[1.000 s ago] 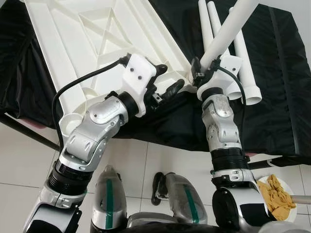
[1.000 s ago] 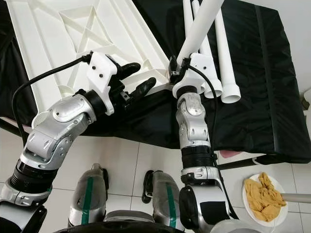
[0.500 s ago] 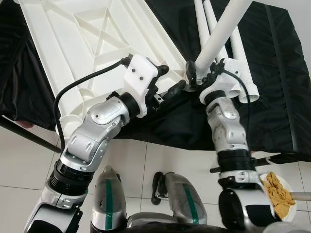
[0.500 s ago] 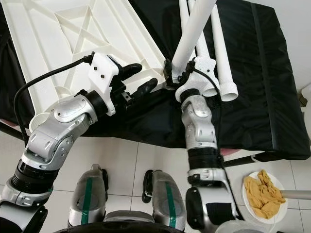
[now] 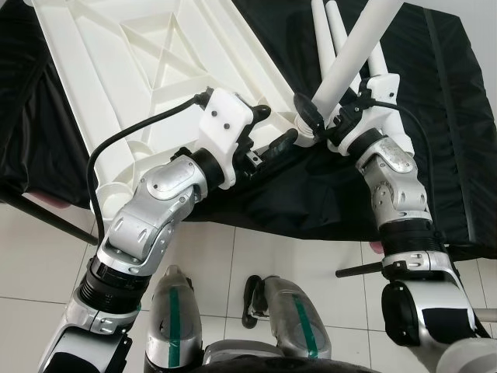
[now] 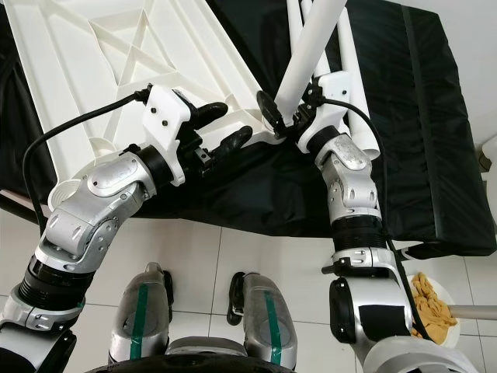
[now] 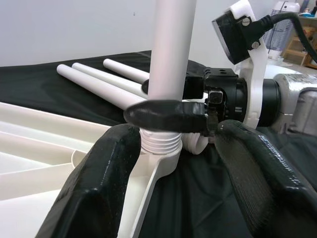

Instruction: Building children table

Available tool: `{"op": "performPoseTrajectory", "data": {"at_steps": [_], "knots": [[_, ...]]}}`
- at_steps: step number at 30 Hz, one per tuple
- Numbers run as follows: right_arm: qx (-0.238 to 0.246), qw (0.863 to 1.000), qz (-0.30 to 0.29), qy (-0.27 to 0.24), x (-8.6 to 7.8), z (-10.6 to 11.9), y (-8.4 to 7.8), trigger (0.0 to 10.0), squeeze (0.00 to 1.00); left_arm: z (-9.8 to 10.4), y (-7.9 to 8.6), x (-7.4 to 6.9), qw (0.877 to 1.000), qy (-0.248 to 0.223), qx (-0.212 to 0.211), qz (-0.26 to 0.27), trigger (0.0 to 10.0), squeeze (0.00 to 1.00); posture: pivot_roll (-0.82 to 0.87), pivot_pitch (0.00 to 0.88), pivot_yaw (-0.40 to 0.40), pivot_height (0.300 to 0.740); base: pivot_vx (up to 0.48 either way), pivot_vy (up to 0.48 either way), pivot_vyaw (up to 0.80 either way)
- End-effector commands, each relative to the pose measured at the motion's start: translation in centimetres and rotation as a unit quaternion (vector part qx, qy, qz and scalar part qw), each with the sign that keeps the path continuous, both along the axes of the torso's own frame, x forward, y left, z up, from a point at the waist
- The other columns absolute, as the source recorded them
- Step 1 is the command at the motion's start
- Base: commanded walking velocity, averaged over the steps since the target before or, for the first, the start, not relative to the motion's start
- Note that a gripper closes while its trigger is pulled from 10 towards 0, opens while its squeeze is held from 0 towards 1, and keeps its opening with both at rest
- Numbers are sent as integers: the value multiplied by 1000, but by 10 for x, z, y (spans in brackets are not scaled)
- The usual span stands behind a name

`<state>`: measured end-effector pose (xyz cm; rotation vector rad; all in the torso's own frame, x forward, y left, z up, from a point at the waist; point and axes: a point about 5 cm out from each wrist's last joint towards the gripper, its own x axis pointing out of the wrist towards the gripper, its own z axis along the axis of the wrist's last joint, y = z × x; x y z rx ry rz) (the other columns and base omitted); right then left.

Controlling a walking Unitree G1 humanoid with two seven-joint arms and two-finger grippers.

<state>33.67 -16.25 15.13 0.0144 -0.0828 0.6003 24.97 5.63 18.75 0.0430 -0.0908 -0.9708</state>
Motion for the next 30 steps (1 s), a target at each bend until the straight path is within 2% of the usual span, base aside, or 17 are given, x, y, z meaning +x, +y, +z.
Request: {"op": "performPoseTrajectory", "data": {"at_steps": [1,9,10,11,27,28,30], "knots": [[-9,1000,19,-3,1,1,-4,10000,0,-2,-2,0,1000,-1,7,-12,10000,0,105,23,-104,740,0,0,0],[-30,998,52,1,6,2,-8,10000,0,-1,-2,-1,1000,-2,7,-12,10000,0,112,24,-103,740,0,0,0],[-33,998,56,2,8,1,-10,1608,0,-1,-2,-1,1000,-2,8,-11,10000,0,115,29,-104,740,0,0,0],[-32,998,58,5,9,1,-13,0,0,-1,-1,-1,1000,-2,8,-10,10000,0,118,33,-104,740,0,0,0],[-22,997,66,19,8,-5,-20,0,0,-2,1,-3,1000,2,8,-5,10000,0,114,54,-101,740,0,0,0],[-27,998,59,22,8,-6,-21,5255,0,-1,1,-2,1000,2,8,-6,10000,0,111,56,-100,740,0,0,0],[-30,998,57,22,9,-7,-21,5255,0,-1,1,-2,1000,2,8,-6,10000,0,111,56,-100,740,0,0,0]]}}
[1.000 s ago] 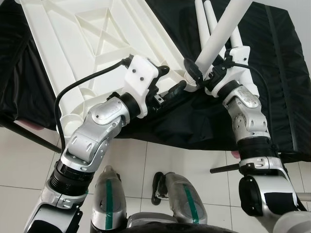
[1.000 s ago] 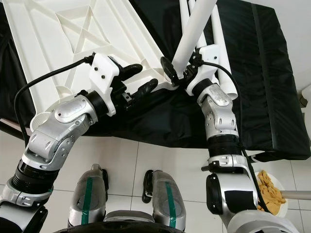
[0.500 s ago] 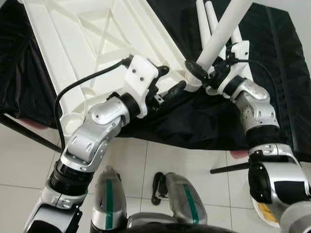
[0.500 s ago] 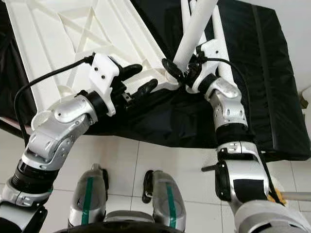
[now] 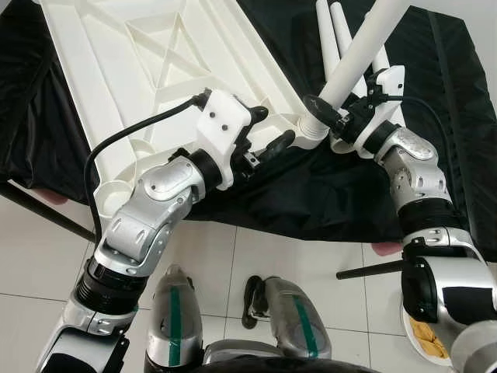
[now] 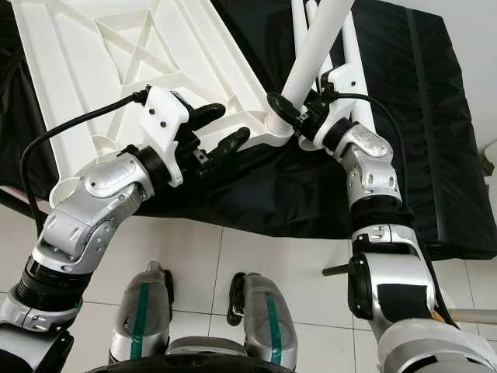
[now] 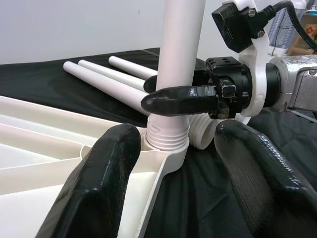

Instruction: Building children table

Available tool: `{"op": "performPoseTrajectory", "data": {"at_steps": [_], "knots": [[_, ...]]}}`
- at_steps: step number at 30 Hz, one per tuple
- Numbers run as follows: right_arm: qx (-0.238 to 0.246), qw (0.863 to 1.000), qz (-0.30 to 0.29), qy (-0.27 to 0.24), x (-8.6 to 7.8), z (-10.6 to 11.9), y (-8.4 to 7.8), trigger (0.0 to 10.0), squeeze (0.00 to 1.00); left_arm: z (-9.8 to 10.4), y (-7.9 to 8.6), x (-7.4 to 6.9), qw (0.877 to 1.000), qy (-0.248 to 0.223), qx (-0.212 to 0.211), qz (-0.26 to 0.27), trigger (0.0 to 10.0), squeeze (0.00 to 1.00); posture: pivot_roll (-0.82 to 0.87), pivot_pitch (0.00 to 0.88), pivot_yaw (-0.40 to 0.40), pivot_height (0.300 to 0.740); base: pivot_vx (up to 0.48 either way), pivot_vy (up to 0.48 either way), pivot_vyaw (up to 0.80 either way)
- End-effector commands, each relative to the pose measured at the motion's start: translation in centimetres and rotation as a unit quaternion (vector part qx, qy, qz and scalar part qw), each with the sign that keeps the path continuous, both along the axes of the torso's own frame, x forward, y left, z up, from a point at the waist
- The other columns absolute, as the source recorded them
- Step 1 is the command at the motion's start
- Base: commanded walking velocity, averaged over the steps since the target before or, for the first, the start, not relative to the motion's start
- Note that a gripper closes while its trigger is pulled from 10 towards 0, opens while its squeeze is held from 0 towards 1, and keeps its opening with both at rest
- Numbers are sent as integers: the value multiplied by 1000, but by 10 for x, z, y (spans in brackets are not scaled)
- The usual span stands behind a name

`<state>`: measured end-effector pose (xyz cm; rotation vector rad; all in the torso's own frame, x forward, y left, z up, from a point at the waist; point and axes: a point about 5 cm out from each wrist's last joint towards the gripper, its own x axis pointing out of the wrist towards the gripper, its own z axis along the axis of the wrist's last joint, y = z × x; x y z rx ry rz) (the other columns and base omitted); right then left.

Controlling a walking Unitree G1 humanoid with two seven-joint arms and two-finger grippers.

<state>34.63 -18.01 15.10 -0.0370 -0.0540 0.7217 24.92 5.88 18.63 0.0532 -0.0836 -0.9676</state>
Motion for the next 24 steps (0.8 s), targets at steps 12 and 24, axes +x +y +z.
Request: {"op": "performPoseTrajectory", "data": {"at_steps": [12,24], "knots": [[31,998,-60,5,-5,-9,6,10000,0,0,-2,-3,1000,3,-1,-8,10000,0,109,65,-103,740,0,0,0],[63,986,-155,5,-9,-11,23,10000,0,-1,-3,-4,1000,5,-2,-11,10000,0,103,69,-102,740,0,0,0]]}}
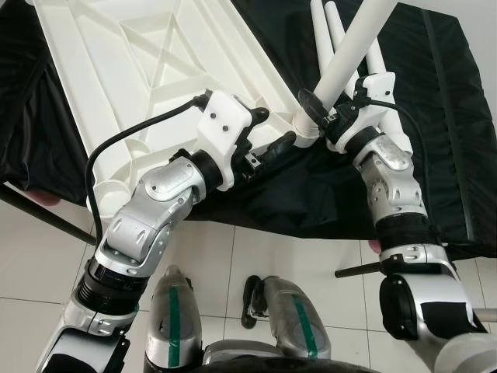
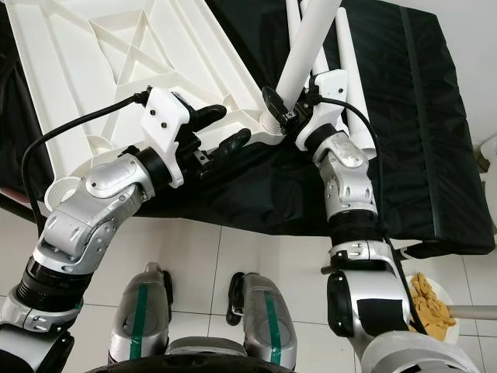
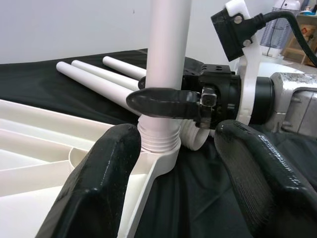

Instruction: Building children table

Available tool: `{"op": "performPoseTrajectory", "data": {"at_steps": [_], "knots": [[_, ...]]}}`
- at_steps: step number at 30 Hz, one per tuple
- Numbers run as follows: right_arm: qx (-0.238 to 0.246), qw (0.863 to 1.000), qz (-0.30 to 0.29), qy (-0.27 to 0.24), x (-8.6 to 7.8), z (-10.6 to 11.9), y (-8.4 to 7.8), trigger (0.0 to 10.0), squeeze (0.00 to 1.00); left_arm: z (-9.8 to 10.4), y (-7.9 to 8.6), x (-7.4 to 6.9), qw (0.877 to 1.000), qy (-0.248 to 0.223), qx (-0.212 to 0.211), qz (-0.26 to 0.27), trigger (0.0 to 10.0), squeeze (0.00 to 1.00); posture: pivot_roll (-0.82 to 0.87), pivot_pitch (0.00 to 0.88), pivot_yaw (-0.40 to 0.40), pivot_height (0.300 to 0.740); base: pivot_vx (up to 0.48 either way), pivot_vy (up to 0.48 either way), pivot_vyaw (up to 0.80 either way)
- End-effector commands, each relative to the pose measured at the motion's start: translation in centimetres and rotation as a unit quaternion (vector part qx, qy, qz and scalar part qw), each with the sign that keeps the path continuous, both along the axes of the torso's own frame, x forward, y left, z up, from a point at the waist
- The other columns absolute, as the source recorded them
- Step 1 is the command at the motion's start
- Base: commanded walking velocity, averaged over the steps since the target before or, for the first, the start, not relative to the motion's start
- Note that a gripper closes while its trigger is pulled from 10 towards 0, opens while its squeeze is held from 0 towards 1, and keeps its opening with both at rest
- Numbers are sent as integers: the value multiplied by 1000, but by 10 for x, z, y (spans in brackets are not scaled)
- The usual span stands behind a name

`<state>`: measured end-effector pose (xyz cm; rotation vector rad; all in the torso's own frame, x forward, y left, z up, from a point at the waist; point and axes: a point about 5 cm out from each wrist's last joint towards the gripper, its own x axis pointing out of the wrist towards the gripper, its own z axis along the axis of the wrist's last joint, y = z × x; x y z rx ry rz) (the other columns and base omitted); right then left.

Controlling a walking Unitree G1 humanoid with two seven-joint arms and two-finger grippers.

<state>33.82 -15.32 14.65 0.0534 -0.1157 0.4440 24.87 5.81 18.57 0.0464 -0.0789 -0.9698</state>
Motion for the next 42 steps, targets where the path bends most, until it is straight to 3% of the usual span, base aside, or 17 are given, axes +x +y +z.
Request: {"op": "performPoseTrajectory", "data": {"at_steps": [1,3,5,8,9,11,12,14,17,29,30,36,42], "knots": [[9,1000,-18,20,-1,-6,-4,10000,0,0,-3,-3,1000,2,0,-10,10000,0,103,69,-102,740,0,0,0],[25,998,-45,20,-2,-5,-3,10000,0,0,-3,-3,1000,2,0,-10,10000,0,103,69,-103,740,0,0,0],[48,990,-131,21,-5,-7,0,10000,0,0,-3,-3,1000,2,-1,-10,10000,0,101,67,-107,740,0,0,0],[48,990,-131,21,-5,-7,0,10000,0,0,-3,-3,1000,2,-1,-10,10000,0,101,67,-107,740,0,0,0],[56,981,-185,22,-8,-7,0,10000,0,0,-4,-3,1000,2,-2,-10,10000,0,99,67,-110,740,0,0,0],[56,981,-185,22,-8,-7,0,10000,0,0,-4,-3,1000,2,-2,-10,10000,0,99,67,-110,740,0,0,0],[61,971,-229,24,-11,-9,2,10000,0,0,-4,-3,1000,2,-3,-10,10000,0,99,65,-111,740,0,0,0],[61,971,-229,24,-11,-9,2,10000,0,0,-4,-3,1000,2,-3,-10,10000,0,99,65,-111,740,0,0,0],[67,970,-232,32,-15,-10,15,10000,0,1,-5,-2,1000,0,-4,-9,10000,0,100,62,-111,740,0,0,0],[64,975,-208,38,-15,-10,22,10000,0,1,-4,-2,1000,-2,-3,-8,10000,0,104,56,-114,740,0,0,0],[66,977,-202,35,-16,-9,24,10000,1000,1,-4,-2,1000,-2,-3,-9,10000,0,104,55,-114,740,0,0,0],[67,977,-201,26,-19,-5,23,10000,1000,0,-5,-2,1000,-1,-3,-10,10000,0,103,50,-117,740,0,0,0],[49,978,-201,20,-17,-5,11,10000,1000,0,-6,-2,1000,-2,-2,-13,10000,0,102,39,-116,740,0,0,0]]}}
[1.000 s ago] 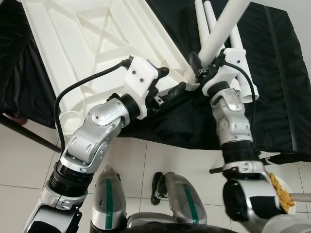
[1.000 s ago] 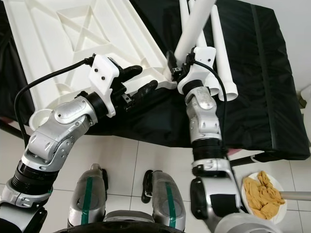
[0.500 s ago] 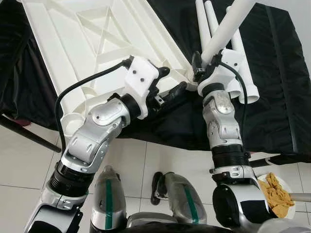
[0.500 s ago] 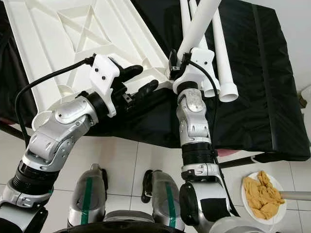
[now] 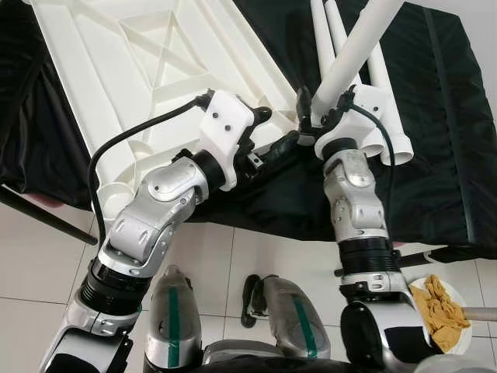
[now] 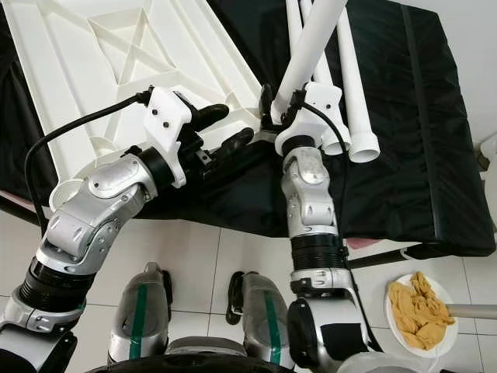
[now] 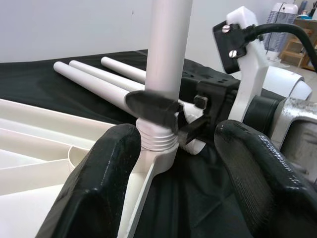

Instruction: Building children table

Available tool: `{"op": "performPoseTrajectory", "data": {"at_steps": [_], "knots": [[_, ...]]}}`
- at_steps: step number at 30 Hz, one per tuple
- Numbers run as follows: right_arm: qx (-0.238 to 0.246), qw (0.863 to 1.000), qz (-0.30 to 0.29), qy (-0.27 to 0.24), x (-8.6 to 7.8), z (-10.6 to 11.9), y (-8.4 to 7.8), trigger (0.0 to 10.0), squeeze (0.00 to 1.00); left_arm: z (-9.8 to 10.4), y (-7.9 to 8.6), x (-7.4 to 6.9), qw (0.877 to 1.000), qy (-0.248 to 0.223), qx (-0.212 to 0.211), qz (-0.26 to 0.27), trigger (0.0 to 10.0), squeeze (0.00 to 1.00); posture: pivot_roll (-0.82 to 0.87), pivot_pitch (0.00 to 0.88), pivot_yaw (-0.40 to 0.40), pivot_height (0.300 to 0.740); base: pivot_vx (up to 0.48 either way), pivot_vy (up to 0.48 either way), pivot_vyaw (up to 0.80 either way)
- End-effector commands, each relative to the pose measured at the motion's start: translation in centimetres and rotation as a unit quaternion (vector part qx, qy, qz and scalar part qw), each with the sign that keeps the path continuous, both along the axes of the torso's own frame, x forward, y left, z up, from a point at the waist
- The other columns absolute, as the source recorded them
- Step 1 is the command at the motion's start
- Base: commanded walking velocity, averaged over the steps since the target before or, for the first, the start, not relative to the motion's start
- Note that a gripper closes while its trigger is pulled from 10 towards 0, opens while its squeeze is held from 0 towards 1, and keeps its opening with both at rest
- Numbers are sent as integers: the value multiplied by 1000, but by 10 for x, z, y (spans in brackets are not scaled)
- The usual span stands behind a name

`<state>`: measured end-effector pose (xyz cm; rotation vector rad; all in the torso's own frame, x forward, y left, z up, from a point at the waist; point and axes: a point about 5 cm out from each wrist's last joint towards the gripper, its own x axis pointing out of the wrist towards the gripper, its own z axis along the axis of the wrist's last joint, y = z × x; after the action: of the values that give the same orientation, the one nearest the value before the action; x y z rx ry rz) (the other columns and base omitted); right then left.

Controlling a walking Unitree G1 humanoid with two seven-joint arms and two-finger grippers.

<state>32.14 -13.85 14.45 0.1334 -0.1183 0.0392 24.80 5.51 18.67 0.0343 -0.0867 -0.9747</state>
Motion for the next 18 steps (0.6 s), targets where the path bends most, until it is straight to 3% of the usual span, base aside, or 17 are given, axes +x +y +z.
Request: {"op": "performPoseTrajectory", "data": {"at_steps": [1,3,4,11,18], "knots": [[-6,1000,9,7,2,-3,-7,10000,282,-1,-3,-1,1000,-2,5,-11,10000,0,100,37,-115,740,0,0,0],[-8,1000,17,8,3,-3,-9,10000,282,-1,-3,-1,1000,-3,5,-11,10000,0,100,37,-115,740,0,0,0],[-12,999,31,5,5,-1,-11,10000,0,-1,-4,-1,1000,-3,5,-12,10000,0,98,35,-114,740,0,0,0],[-23,995,92,-3,14,5,-19,10000,0,-1,-5,-1,1000,-3,5,-14,10000,0,97,36,-113,740,0,0,0],[-79,974,214,-8,22,10,-24,10000,0,0,-4,0,1000,-4,4,-13,10000,0,101,37,-110,740,0,0,0]]}}
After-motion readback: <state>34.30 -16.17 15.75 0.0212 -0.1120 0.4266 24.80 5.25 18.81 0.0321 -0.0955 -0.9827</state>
